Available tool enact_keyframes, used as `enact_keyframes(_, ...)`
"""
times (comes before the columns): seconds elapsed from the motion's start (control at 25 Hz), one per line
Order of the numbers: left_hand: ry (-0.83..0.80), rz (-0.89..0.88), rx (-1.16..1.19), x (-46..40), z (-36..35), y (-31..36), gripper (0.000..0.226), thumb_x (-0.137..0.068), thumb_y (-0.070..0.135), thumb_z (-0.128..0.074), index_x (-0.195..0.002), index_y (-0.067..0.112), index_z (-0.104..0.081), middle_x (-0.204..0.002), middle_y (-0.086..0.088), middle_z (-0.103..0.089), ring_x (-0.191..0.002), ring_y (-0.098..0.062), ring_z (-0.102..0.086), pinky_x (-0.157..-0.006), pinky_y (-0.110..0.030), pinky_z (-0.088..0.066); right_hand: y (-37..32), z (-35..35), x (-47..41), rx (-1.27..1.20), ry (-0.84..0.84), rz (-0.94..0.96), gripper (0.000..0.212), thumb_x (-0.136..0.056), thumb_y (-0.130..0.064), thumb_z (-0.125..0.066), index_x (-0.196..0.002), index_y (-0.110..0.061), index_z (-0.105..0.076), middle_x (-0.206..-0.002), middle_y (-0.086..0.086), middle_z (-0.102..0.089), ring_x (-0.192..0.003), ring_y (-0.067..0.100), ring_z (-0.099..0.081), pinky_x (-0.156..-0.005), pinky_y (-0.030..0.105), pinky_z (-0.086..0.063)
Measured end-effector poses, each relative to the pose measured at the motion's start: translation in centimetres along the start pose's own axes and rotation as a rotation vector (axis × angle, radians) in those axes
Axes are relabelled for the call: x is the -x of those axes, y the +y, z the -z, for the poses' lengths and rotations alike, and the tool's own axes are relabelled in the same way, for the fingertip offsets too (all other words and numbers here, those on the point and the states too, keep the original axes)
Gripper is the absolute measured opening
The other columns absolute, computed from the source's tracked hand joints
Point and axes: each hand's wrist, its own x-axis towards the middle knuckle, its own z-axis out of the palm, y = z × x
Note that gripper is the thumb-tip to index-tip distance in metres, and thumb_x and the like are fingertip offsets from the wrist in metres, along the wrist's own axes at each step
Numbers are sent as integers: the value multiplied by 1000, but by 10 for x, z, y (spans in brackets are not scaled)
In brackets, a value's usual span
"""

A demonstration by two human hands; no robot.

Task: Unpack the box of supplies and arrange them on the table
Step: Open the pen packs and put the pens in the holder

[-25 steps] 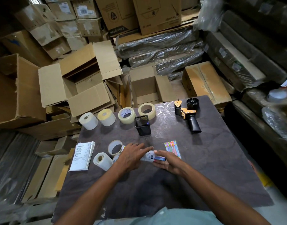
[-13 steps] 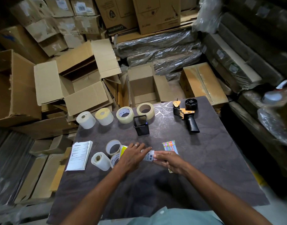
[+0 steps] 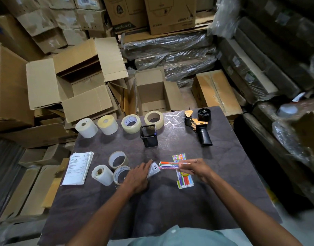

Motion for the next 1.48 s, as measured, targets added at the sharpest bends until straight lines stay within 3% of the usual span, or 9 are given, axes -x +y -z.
enact_keyframes(0.28, -100, 115, 117, -12, -17, 6, 105, -78, 48, -64, -158, 24, 0, -148, -9, -38, -129, -33, -48, -103, -43, -44, -12, 8, 3, -215, 56, 23, 32, -85, 11, -67, -116, 16, -64, -112, 29, -69, -86, 25, -75, -78, 26, -61)
enact_keyframes(0.44, 12, 173, 130, -12, -14, 13, 112, -69, 66, -66, -157, 23, -12, -149, -7, -35, -137, -33, -38, -111, -49, -34, -10, -1, 3, -314, 56, -21, 31, -85, 13, -66, -115, 16, -64, -107, 28, -71, -84, 27, -75, -76, 27, -61)
enact_keyframes(0.6, 385, 240, 1003, -24, 3, 46, 75, -62, 61, -68, -123, 21, -55, -116, 0, -65, -109, -20, -63, -98, -45, -50, -9, -23, 2, -419, 9, -64, 31, -87, 14, -62, -118, 16, -61, -102, 26, -71, -84, 27, -75, -73, 26, -62)
enact_keyframes(0.72, 393, 335, 1702, -36, 22, 70, 61, -73, 36, -81, -120, 5, -56, -102, -14, -73, -91, -29, -72, -82, -43, -59, -9, -44, 2, -503, -76, -109, 24, -90, 12, -58, -113, 12, -65, -100, 22, -72, -84, 25, -75, -81, 27, -59)
enact_keyframes(0.84, 438, 388, 1935, -44, 32, 85, 16, -96, 7, -58, -112, 6, -55, -93, -16, -70, -85, -26, -68, -70, -31, -59, -5, -60, 2, -505, -127, -203, 23, -89, 5, -63, -112, 6, -69, -107, 22, -71, -87, 25, -74, -85, 28, -58)
enact_keyframes(1.08, 499, 316, 1646, -43, 15, 93, 14, -95, 32, -60, -97, 25, -71, -110, -17, -72, -104, -33, -68, -93, -47, -55, 3, -85, -1, -497, -48, -239, 49, -90, -48, -59, -87, -2, -75, -83, 13, -73, -67, 22, -71, -62, 29, -58)
enact_keyframes(1.24, 442, 249, 1415, -41, -2, 101, 45, -94, 53, -54, -134, 32, -52, -116, -6, -70, -107, -18, -68, -93, -43, -55, 13, -93, -12, -432, 104, -179, 61, -95, -61, -46, -111, -8, -73, -98, 9, -76, -85, 22, -73, -68, 29, -56)
enact_keyframes(1.32, 428, 199, 1280, -38, -14, 97, 49, -92, 62, -48, -134, 37, -46, -112, -1, -70, -103, -16, -69, -89, -43, -56, 15, -87, -10, -268, 142, -185, 69, -96, -69, -35, -99, -10, -72, -80, 7, -75, -68, 19, -71, -59, 27, -55)
enact_keyframes(1.48, 419, 149, 1180, -22, -34, 96, 16, -102, 32, -51, -118, 27, -51, -103, 8, -68, -91, -3, -65, -80, -27, -49, 16, -70, -13, -98, 271, -94, 76, -93, -75, -32, -106, -9, -68, -95, 11, -72, -92, 26, -71, -88, 39, -58)
